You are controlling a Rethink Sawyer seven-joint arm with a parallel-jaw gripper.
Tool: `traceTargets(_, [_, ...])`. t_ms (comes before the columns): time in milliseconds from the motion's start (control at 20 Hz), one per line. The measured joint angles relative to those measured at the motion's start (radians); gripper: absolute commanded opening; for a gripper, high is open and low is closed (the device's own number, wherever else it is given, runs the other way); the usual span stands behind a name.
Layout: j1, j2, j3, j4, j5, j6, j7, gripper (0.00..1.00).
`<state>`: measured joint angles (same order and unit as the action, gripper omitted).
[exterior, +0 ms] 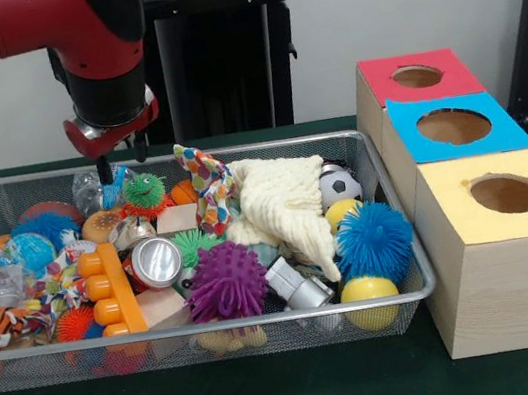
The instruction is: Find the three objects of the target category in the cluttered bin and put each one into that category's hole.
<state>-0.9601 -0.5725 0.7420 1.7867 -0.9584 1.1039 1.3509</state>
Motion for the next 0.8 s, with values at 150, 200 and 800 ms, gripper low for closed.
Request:
traceTargets(150, [0.0,0.003,-0.01,-0.006,-0.003,0.0,0.0,1.0])
traceTargets(200, [0.0,0.005,-0.012,-0.008,-0.004,0.0,0.0,1.0])
traceTargets(800, [0.006,0.038,-0.059,-0.055,-0.063,0.001,-0.001,1.0])
